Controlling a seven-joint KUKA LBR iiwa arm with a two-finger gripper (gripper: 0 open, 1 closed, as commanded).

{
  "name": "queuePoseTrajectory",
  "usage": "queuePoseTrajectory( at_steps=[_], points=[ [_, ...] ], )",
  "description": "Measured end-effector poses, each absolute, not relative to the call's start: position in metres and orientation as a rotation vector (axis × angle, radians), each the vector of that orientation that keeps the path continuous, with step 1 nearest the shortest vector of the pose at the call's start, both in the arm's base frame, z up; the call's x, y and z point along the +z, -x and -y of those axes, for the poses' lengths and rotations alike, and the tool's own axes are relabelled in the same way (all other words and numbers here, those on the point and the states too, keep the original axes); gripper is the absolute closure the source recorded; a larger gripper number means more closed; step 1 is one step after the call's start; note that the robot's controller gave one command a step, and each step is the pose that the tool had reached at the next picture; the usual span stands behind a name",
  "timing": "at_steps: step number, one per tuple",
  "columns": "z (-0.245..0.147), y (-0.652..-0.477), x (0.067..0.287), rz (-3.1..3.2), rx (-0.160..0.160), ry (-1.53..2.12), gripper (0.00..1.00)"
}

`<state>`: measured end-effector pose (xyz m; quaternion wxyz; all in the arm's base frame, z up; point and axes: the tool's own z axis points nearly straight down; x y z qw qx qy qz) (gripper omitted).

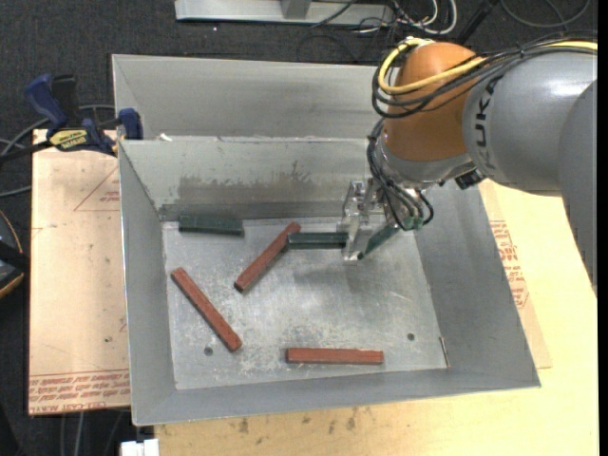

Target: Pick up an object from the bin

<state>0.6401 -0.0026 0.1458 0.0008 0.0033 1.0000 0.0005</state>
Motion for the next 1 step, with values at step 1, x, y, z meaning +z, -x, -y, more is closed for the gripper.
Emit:
queuePoseTrajectory(
  at_steps=[1],
  points=[
    [0.0109,-0.6322,0.2273,-3.138,0.001,0.018,1.00]
  ],
)
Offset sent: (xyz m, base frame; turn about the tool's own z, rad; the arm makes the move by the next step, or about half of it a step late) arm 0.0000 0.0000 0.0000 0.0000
